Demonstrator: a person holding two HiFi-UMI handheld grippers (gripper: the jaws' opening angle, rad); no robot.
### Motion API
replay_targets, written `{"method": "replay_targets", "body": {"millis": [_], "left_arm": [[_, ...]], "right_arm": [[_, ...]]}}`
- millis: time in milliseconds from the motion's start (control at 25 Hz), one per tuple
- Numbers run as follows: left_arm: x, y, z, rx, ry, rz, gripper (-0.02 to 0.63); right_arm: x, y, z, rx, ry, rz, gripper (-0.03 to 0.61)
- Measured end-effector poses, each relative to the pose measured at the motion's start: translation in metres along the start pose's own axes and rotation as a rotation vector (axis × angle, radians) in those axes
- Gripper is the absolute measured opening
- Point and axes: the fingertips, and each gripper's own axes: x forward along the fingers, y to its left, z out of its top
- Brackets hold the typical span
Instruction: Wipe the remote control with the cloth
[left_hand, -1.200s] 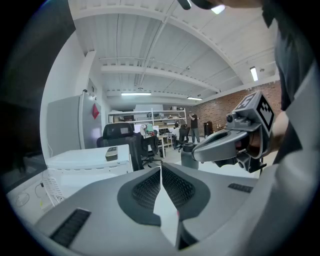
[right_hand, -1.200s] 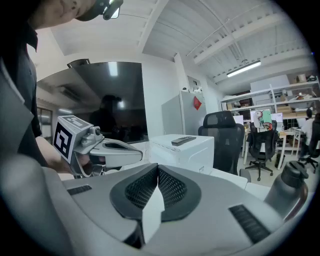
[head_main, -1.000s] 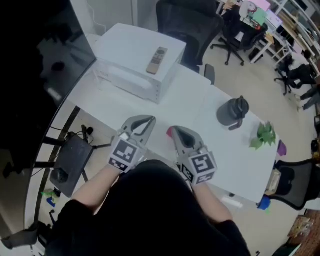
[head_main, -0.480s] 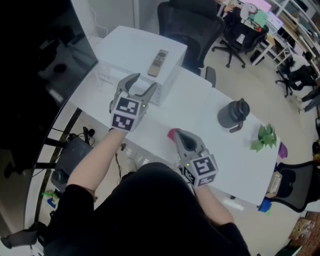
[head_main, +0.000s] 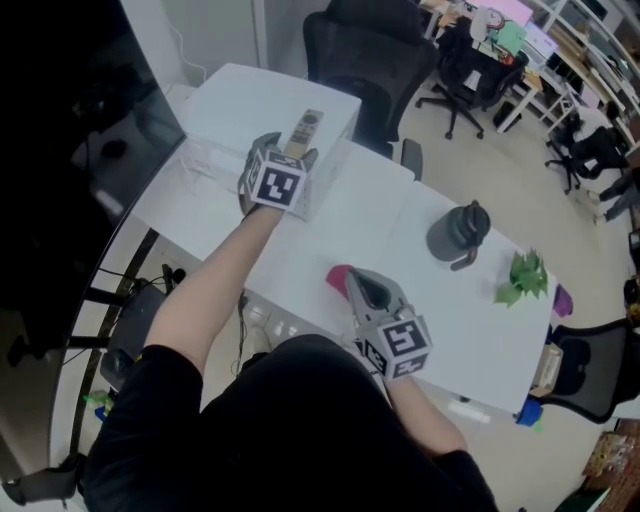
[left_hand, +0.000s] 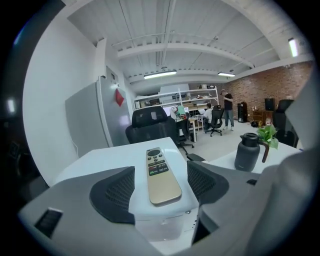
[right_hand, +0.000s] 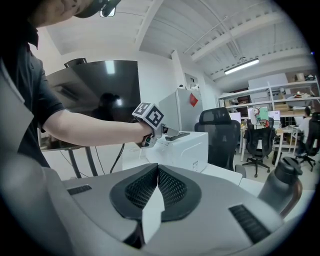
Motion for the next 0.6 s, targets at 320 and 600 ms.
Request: {"method": "replay_targets", "body": {"millis": [320,600], "left_arm": [[0.029,0.007,-0.020,-0.016,0.156,0.012,0.325],[0.032,-0.007,-0.022,-0.027,0.192,-0.063,0.234]], "right_arm": [[-0.004,-0.008,0.000,0.011,-0.005,-0.015,0.000],[-0.004,-0.009,0.000,0.016,-0.012,-0.015,0.000]]}}
